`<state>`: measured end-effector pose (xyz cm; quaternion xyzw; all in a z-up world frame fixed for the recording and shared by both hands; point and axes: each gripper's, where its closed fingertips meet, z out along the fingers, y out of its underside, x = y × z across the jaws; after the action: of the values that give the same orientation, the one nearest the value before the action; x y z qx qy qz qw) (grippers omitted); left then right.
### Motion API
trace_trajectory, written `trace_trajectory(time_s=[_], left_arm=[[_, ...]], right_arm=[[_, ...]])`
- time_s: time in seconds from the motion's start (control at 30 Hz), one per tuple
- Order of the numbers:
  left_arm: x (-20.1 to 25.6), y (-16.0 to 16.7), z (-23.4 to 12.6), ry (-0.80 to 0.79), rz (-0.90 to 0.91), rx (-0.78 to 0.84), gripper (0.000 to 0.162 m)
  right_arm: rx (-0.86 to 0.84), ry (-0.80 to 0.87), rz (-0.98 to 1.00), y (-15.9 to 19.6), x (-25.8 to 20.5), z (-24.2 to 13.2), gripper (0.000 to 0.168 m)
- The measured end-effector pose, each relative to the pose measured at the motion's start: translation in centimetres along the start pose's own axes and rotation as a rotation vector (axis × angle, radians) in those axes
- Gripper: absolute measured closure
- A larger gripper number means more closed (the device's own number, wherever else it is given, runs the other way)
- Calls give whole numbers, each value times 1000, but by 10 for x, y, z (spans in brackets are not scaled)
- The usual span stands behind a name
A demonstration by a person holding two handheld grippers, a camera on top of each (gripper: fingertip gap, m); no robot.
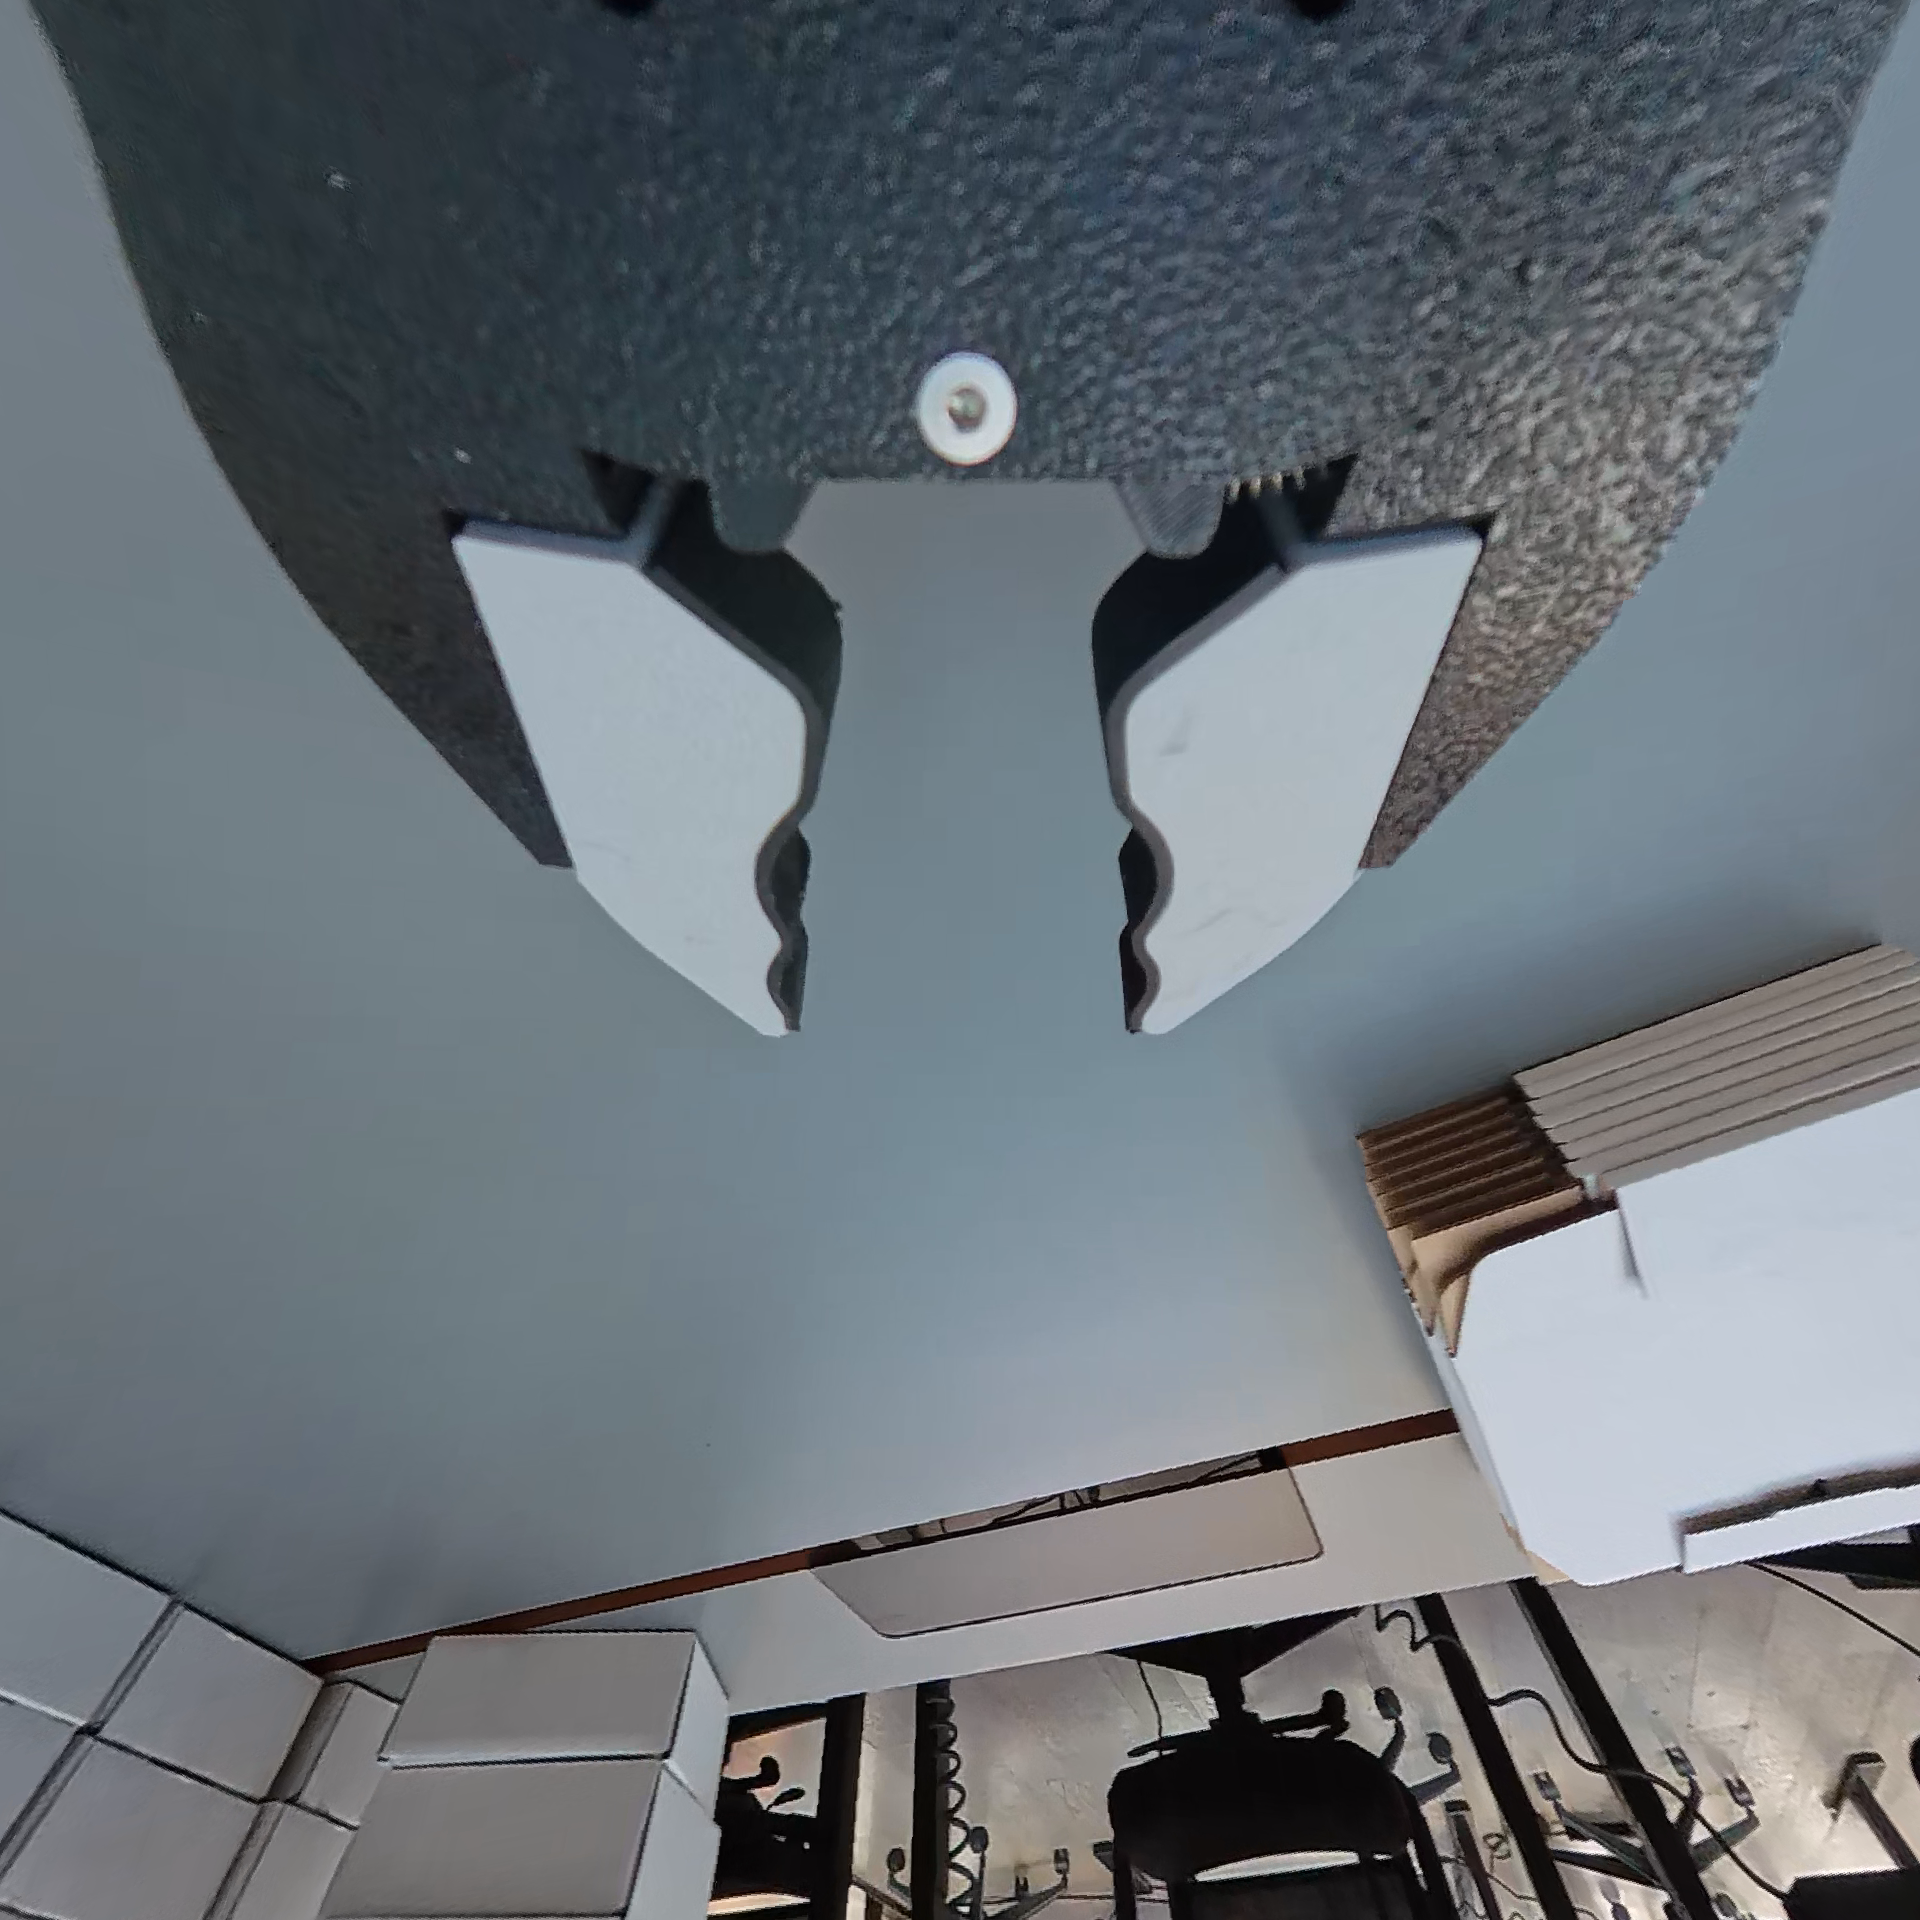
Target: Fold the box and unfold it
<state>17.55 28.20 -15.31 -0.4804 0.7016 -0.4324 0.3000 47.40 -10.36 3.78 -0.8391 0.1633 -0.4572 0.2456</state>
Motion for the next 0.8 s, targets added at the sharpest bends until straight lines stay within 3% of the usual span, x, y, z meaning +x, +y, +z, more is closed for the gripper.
trace_trajectory(time_s=[0.03, 0.17, 0.3, 0.43, 0.57, 0.8], left_arm=[[-7, 0, 0, -25, 13, -3, 104], [-39, -1, 0, -124, 89, -26, 103], [-75, -9, 2, -222, 238, -21, 103], [-99, -9, 11, -214, 413, -108, 97], [-116, -6, 23, -174, 516, -181, 94], [-138, 6, 40, -128, 470, -255, 93]], right_arm=[[25, 14, 79, 2, -9, -12, 129], [114, -172, 367, 13, -94, -48, 134], [190, -388, 516, 22, -190, -78, 132], [213, -595, 577, 27, -270, -105, 126], [208, -651, 558, 31, -310, -121, 124], [252, -733, 596, 22, -336, -139, 122]])
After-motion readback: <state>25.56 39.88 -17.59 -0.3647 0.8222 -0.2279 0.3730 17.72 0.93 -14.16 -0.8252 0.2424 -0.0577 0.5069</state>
